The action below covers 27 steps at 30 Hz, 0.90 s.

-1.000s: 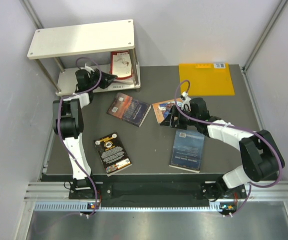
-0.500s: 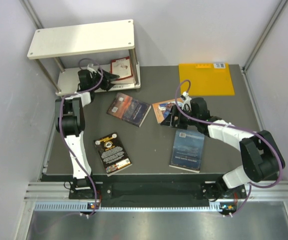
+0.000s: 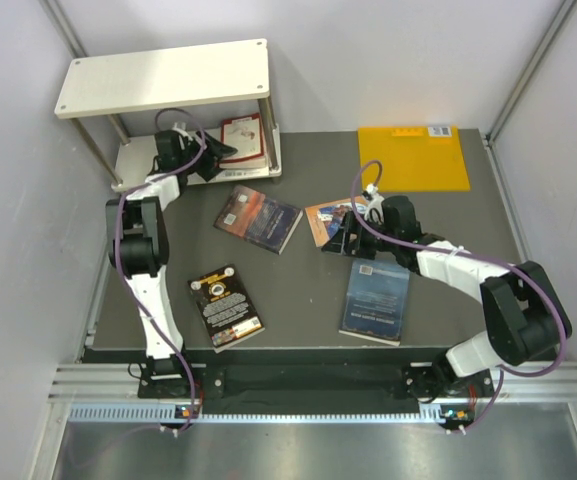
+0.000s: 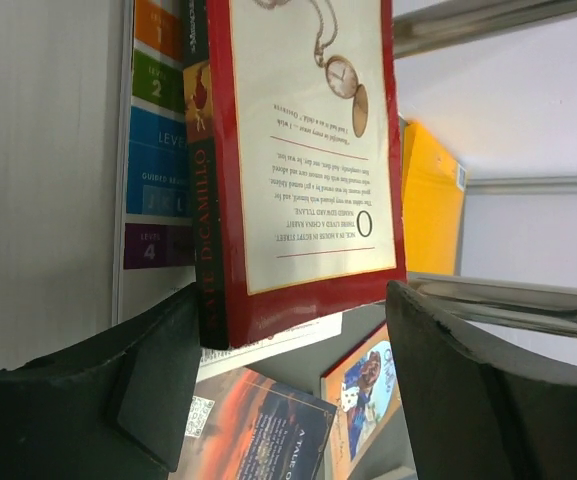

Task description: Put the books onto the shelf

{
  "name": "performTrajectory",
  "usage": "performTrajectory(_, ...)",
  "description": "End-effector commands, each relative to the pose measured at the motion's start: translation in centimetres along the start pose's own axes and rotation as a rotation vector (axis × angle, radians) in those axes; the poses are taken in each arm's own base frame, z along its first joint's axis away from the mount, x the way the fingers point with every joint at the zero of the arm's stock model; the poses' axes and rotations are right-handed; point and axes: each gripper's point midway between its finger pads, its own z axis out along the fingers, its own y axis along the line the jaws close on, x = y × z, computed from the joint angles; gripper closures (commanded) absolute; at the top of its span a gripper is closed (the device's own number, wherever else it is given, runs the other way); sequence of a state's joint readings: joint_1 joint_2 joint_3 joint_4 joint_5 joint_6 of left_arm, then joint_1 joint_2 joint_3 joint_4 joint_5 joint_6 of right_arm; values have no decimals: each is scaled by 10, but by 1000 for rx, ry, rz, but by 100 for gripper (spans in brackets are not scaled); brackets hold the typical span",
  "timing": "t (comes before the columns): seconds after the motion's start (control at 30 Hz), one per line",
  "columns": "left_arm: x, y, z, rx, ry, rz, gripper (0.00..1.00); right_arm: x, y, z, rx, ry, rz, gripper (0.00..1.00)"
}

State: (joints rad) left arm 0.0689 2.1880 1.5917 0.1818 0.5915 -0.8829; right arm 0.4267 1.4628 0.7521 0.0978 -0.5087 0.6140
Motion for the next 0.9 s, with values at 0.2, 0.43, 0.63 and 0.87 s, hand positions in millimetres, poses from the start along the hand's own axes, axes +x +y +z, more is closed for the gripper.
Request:
performTrajectory(0.2, -42, -50, -44, -139, -55, 181, 21, -14, 15, -10, -67, -67, -20, 22)
performTrajectory(0.43, -32, -46, -80, -283, -30, 223, 19, -14, 13, -16, -42, -75, -36, 22)
performTrajectory(0.63, 24, -51, -122, -253, 51, 295, 21, -23, 6, -29, 57, -98, -97, 22)
performTrajectory(0.87, 158, -108, -140, -114, 215, 470, 25, -15, -29, -47, 228, -79, -84, 22)
